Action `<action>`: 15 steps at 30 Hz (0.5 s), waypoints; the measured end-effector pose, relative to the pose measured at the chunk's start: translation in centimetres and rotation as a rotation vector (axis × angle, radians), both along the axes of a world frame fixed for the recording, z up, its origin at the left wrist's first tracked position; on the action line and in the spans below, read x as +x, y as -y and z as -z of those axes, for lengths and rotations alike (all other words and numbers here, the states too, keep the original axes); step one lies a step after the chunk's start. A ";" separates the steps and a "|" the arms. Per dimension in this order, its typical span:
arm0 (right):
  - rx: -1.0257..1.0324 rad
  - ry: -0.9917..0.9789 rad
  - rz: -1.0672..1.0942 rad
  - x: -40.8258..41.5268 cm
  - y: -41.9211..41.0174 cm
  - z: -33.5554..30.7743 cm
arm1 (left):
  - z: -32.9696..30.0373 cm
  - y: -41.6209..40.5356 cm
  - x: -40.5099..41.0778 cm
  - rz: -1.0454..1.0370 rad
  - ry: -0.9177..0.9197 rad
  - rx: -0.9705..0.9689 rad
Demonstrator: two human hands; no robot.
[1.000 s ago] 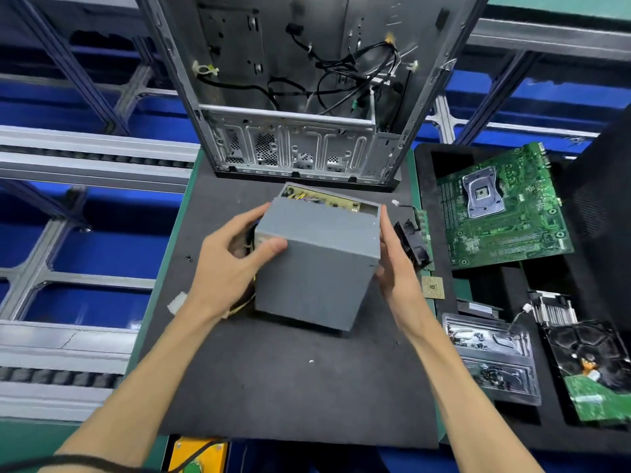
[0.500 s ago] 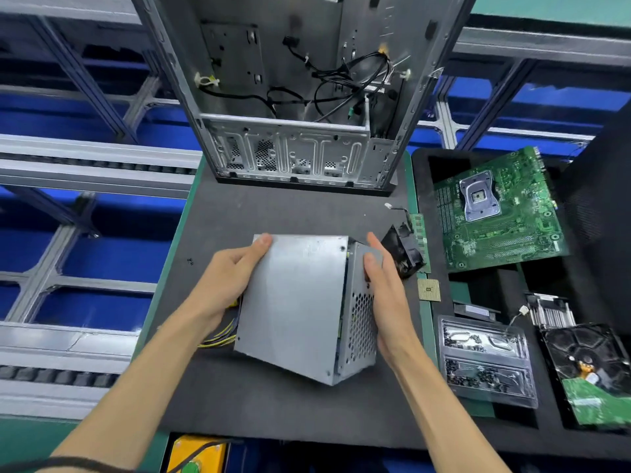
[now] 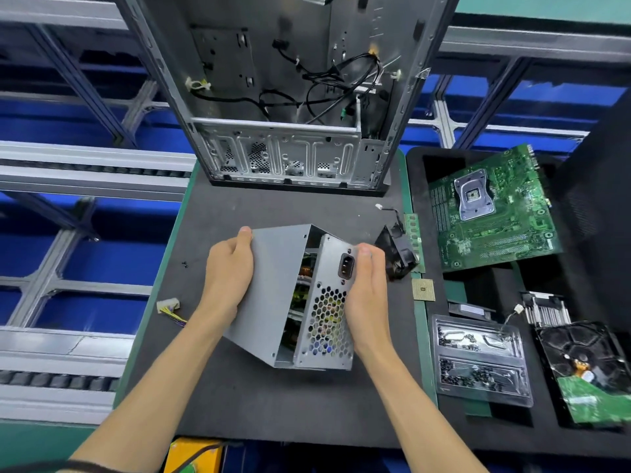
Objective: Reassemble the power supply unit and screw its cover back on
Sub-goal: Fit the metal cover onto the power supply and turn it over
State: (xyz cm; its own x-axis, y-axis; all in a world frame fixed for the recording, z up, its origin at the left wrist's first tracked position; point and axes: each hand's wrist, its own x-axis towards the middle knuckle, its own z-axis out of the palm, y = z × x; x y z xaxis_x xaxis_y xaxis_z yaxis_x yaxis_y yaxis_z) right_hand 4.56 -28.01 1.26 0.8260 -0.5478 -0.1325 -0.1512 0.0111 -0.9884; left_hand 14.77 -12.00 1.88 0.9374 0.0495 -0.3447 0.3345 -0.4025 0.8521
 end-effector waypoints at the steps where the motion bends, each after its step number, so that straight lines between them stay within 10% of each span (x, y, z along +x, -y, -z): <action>1: -0.006 0.002 0.005 -0.1 0.1 0.0 | 0.2 0.2 0.0 -0.038 -0.008 -0.025; 15: -0.017 0.052 -0.023 0.4 0.4 0.3 | 0.5 -0.1 -0.6 -0.156 -0.074 -0.127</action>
State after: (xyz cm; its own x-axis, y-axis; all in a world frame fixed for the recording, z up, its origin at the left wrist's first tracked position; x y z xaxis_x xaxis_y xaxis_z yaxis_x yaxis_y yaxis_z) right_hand 4.97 -28.46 0.98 0.8441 -0.5303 -0.0799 -0.0996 -0.0086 -0.9950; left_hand 14.21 -11.87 1.34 0.8936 0.1444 -0.4251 0.4482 -0.2320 0.8633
